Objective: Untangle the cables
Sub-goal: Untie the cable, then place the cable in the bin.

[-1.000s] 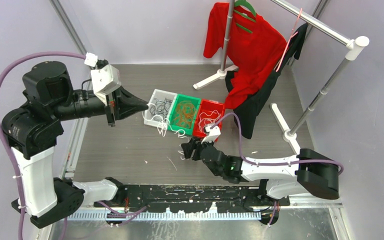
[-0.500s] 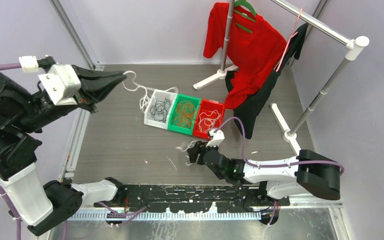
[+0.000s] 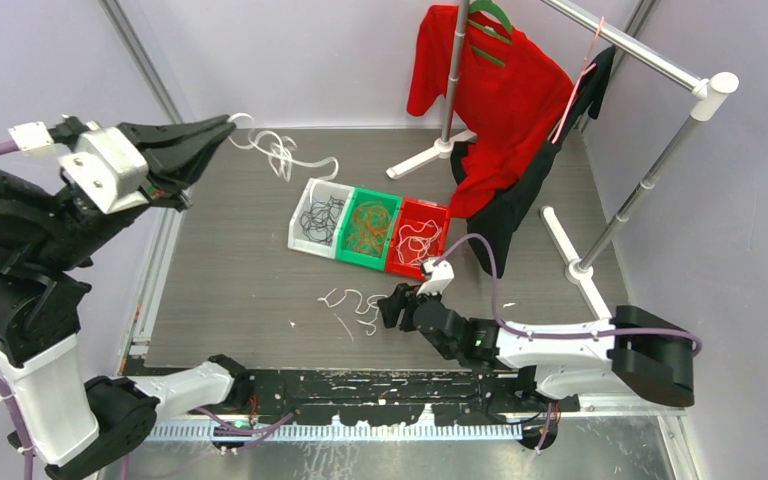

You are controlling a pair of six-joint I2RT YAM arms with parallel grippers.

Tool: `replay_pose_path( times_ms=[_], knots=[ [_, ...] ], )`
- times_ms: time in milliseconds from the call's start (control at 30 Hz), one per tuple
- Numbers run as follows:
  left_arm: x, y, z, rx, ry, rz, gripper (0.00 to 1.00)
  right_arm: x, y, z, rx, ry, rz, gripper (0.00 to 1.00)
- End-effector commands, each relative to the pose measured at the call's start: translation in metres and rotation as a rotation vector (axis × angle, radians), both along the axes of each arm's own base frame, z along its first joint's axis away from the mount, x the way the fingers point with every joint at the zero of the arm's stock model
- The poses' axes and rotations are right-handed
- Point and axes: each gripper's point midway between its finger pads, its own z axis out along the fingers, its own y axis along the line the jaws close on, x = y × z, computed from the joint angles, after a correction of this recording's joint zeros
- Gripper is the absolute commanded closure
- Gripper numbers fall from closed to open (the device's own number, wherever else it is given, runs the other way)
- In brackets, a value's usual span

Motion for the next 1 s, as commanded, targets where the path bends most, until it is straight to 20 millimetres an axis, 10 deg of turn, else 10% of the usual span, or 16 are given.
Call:
replay_pose_path(
  times_ms=[0, 233, 467, 967],
  knots=[
    [0.003, -0.02, -0.034, 0.04, 0.105, -0.092, 1.0, 0.002, 0.004, 0.057, 0.12, -0.07, 0.001, 0.34],
    [0.047, -0.061, -0.136, 0.161, 0.361, -0.168, 1.0, 0.02, -0.041, 0.119, 0.062, -0.182, -0.159, 0.27],
    [0.089, -0.114, -0.226, 0.287, 0.528, -0.237, 1.0, 0.039, -0.101, 0.133, -0.041, -0.229, -0.443, 0.31],
    [0.179, -0.224, -0.347, 0.536, 0.648, -0.214, 1.0, 0.055, -0.161, 0.079, -0.111, -0.111, -0.644, 0.33]
  ],
)
